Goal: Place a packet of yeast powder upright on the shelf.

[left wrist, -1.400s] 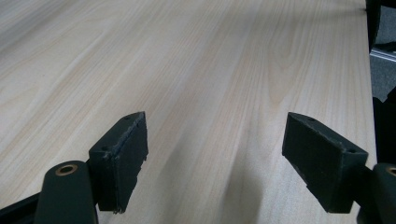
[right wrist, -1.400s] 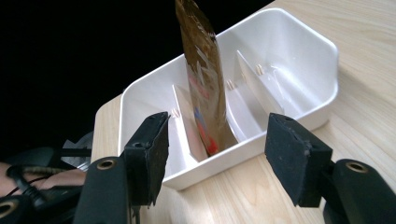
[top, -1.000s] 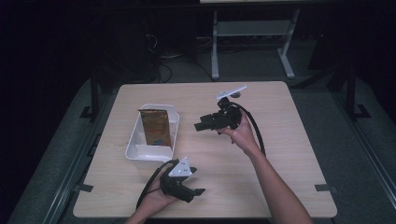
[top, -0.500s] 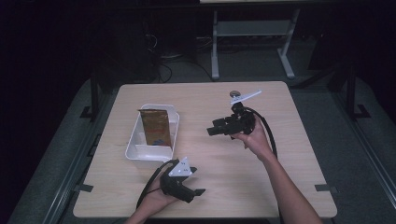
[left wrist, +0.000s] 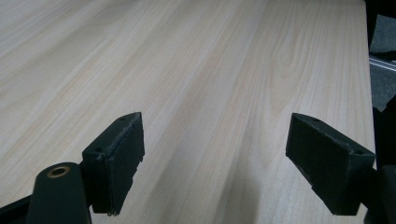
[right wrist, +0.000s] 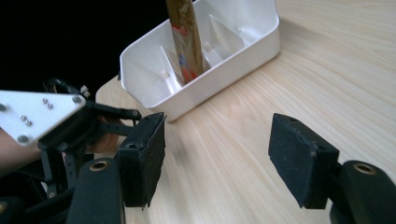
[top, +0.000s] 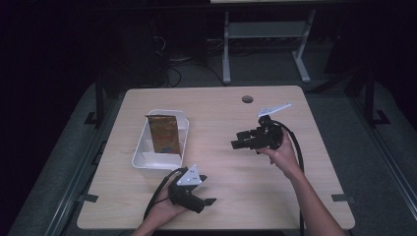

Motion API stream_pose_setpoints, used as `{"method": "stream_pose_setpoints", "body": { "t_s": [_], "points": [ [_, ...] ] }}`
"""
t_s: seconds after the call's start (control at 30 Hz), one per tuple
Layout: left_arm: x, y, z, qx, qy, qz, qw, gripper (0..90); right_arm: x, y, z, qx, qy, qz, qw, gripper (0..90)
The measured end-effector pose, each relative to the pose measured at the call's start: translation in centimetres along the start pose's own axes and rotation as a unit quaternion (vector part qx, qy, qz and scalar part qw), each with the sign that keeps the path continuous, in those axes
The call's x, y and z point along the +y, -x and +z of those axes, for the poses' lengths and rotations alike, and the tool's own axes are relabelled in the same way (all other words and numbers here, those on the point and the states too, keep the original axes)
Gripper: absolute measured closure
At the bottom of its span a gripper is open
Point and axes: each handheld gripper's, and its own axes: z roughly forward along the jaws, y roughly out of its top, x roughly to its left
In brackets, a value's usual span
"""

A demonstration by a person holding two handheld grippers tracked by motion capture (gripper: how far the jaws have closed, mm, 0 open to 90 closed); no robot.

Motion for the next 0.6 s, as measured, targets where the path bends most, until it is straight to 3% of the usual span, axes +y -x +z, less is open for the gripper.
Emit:
{"method": "stream_pose_setpoints", "body": {
  "t_s": [0.6],
  "points": [
    [-0.1, -0.4, -0.2, -0.002, 0.007, -0.017, 0.9998, 17.8, -3.6, 0.1, -2.8, -0.014, 0.005, 0.018, 0.9997, 35.5]
  ]
}}
